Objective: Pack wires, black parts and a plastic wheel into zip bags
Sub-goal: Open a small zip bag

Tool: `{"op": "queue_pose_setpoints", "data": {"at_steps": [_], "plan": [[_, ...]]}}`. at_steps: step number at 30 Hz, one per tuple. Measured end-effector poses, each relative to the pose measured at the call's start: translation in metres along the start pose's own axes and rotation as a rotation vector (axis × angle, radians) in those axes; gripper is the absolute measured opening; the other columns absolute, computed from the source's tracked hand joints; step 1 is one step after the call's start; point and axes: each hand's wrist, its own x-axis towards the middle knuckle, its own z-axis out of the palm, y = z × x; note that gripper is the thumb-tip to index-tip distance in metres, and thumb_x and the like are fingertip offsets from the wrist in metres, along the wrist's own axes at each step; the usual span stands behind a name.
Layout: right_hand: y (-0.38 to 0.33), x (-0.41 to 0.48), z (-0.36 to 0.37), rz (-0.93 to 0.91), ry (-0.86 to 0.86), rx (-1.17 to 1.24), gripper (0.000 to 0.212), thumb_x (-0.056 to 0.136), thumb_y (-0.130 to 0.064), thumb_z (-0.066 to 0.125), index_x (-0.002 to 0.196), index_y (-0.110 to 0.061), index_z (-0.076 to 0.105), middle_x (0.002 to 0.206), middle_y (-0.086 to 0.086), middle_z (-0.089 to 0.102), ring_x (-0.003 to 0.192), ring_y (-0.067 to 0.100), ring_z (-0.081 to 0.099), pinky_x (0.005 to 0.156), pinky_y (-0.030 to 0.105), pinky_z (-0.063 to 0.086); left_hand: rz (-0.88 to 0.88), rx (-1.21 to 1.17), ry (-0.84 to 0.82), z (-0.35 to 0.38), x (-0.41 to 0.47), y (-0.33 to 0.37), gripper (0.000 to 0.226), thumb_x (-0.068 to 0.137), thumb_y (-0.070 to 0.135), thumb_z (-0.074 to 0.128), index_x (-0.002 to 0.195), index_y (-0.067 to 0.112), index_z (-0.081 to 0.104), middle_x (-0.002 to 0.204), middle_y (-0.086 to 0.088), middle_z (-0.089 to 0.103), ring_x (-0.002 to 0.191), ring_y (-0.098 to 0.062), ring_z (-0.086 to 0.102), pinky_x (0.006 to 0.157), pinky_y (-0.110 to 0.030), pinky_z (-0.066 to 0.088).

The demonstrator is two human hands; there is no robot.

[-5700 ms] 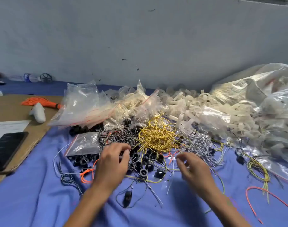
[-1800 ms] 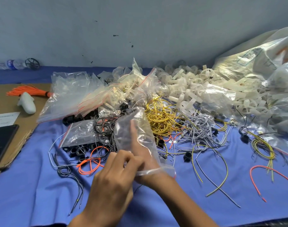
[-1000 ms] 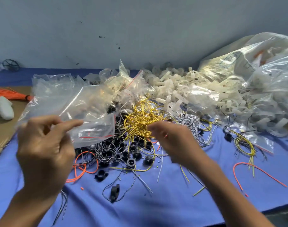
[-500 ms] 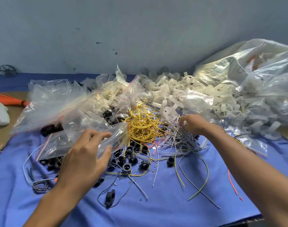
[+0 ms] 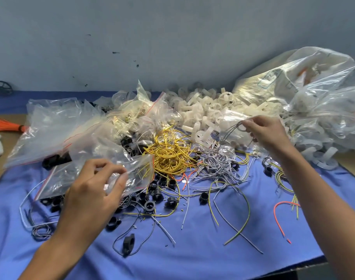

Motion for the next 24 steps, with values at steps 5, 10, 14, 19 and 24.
{"op": "queue_pose_setpoints", "data": {"at_steps": [5,10,14,19,24], "plan": [[-0.017,-0.03,-0.001,0.066,-0.019,0.446,0.019,0.095,-0.027,0.061,0.108,-0.012,0.063,0.081,0.008,0.073,0.072,0.019,0.069,0.063,0.026,0.053,-0.027,-0.011,0.047,0.005,0.007,-0.002,0.017,0.086,0.021,0.072,0.101,0.027,0.076,0.097,0.006,0.045,0.069,-0.012,0.053,0.063,-0.022,0.04],[-0.044,-0.072,0.026,0.062,-0.144,0.65,0.01,0.094,-0.02,0.061,0.101,-0.015,0.067,0.063,0.002,0.056,0.054,0.014,0.054,0.057,0.025,0.051,0.008,-0.018,0.02,0.008,0.012,0.001,0.017,0.089,0.022,0.069,0.105,0.024,0.075,0.085,0.011,0.05,0.067,0.001,0.052,0.064,-0.019,0.033],[-0.061,-0.088,0.043,0.094,-0.194,0.79,0.01,0.095,-0.017,0.058,0.097,-0.013,0.067,0.066,0.0,0.055,0.059,0.01,0.054,0.058,0.023,0.052,0.02,0.033,0.015,0.011,0.014,0.002,0.016,0.091,0.019,0.069,0.106,0.02,0.074,0.085,0.009,0.053,0.065,-0.003,0.048,0.062,-0.016,0.03],[-0.077,-0.103,0.053,0.114,-0.38,0.815,0.013,0.085,-0.026,0.066,0.088,-0.016,0.075,0.082,-0.001,0.064,0.071,0.012,0.059,0.06,0.024,0.054,-0.026,0.007,-0.017,0.007,0.013,0.003,0.015,0.092,0.022,0.068,0.105,0.023,0.074,0.083,0.013,0.049,0.066,0.009,0.048,0.061,-0.004,0.031],[-0.092,-0.137,0.094,0.121,-0.743,0.699,0.023,0.094,-0.021,0.062,0.103,0.0,0.067,0.093,0.015,0.071,0.081,0.026,0.068,0.067,0.03,0.058,-0.025,-0.024,-0.063,0.009,0.008,0.013,0.012,0.09,0.02,0.069,0.1,0.025,0.074,0.08,0.015,0.049,0.064,0.002,0.053,0.061,-0.008,0.037]]}}
